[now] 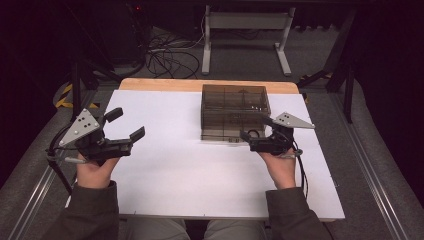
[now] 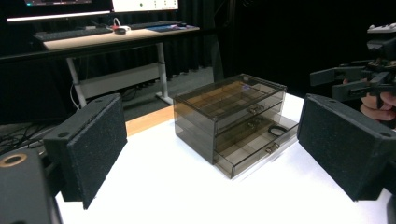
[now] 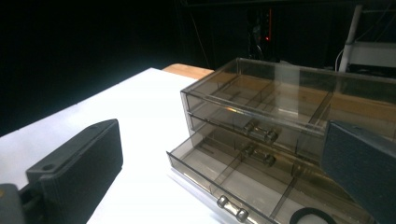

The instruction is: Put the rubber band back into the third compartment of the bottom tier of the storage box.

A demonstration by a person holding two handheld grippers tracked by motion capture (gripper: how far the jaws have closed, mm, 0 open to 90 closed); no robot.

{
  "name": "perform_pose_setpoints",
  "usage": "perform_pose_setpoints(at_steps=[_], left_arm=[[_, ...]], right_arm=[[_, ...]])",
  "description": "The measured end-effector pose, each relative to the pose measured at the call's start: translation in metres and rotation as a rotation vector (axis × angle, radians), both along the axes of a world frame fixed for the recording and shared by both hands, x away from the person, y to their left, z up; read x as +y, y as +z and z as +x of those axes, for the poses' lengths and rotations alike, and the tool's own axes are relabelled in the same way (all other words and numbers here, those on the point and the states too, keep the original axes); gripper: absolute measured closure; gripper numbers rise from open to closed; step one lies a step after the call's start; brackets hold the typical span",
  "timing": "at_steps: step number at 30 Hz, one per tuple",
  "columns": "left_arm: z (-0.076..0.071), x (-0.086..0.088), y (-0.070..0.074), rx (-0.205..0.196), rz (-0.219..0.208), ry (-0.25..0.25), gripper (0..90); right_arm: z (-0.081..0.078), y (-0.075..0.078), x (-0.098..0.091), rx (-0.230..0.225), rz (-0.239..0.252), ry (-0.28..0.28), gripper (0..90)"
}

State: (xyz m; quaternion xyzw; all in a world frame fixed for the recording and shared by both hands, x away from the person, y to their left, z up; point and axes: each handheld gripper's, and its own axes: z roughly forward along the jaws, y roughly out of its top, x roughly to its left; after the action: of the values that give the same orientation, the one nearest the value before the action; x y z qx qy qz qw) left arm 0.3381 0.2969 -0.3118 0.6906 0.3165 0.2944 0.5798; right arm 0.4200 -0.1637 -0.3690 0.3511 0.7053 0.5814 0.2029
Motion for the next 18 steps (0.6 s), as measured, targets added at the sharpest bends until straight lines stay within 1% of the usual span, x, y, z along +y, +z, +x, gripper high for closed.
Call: perform_pose_setpoints(at_steps=[11, 18], left_arm=[[0.000, 0.000, 0.000, -0.002, -0.001, 0.001, 9.0], [-0.001, 0.000, 0.000, 0.000, 0.001, 0.001, 9.0]], right_arm=[[-0.011, 0.015, -0.007, -0.033, 0.044, 0.006, 0.0], [-0.015, 0.019, -0.014, -0.052, 0.069, -0.003, 0.0]])
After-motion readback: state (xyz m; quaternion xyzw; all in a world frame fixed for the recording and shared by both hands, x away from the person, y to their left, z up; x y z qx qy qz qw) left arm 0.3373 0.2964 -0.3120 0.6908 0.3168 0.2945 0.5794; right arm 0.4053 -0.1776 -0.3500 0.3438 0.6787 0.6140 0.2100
